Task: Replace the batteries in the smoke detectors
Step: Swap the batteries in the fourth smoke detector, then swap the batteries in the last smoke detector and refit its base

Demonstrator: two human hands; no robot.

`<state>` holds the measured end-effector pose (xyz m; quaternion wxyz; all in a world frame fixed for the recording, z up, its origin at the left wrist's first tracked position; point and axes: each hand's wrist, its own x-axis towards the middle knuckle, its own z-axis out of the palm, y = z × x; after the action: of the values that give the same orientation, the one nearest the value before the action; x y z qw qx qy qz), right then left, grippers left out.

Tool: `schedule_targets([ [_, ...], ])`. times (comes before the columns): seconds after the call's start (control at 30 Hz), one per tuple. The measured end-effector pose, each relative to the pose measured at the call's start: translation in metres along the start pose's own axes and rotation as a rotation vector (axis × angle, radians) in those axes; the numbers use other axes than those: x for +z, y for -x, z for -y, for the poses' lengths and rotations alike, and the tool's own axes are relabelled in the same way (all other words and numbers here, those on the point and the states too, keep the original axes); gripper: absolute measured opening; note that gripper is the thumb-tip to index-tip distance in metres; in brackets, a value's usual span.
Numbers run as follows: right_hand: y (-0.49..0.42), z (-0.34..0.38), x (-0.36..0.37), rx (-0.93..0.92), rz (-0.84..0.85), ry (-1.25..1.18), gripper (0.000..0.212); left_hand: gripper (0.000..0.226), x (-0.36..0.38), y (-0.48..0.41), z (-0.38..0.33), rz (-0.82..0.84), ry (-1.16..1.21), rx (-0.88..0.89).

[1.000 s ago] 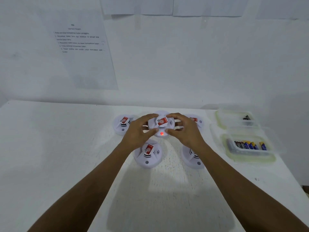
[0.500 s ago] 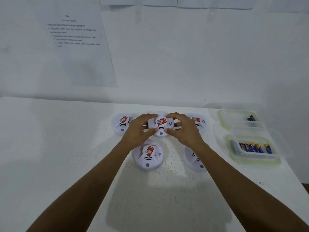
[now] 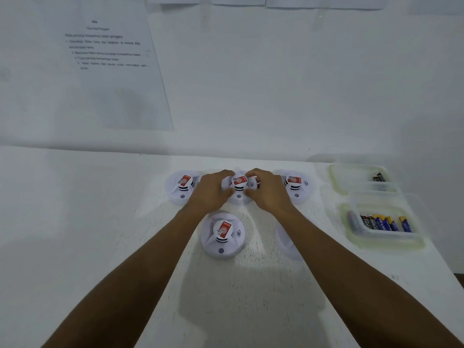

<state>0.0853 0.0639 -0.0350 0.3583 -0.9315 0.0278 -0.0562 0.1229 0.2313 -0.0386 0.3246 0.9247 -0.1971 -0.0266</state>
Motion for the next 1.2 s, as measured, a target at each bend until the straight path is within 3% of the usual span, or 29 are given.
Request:
schedule_targets([
  [0.2, 0.011, -0.018, -0.039, -0.006, -0.182, -0.042, 0.022, 0.046, 0.010, 0.001, -0.011, -0.122, 0.044, 0.064],
  [0.33, 0.019, -0.052, -0.077, 0.092, -0.291, 0.019, 0.024, 0.050, 0.024, -0.006, -0.040, -0.043, 0.022, 0.207],
  [0.5, 0.029, -0.078, -0.090, 0.217, -0.108, 0.043, 0.034, 0.053, 0.053, -0.029, -0.078, 0.093, -0.203, 0.262],
  [0.63, 0.034, -0.083, -0.090, 0.172, -0.041, 0.023, 0.034, 0.069, 0.068, -0.039, -0.095, 0.167, -0.356, 0.230],
  [0.8, 0.044, -0.088, -0.092, 0.030, 0.007, 0.009, 0.050, 0.056, 0.068, -0.030, -0.085, 0.096, -0.054, 0.242],
  [1.03, 0.056, -0.073, -0.117, -0.345, -0.232, 0.126, 0.042, 0.056, 0.033, 0.004, -0.095, -0.118, 0.351, 0.172],
  [1.13, 0.064, -0.059, -0.124, -0.268, -0.284, -0.014, 0.039, 0.061, 0.026, 0.020, -0.101, -0.111, 0.552, 0.154],
  [1.2, 0.068, -0.050, -0.128, -0.192, -0.319, -0.179, 0.037, 0.071, 0.027, 0.031, -0.100, -0.084, 0.560, 0.187],
])
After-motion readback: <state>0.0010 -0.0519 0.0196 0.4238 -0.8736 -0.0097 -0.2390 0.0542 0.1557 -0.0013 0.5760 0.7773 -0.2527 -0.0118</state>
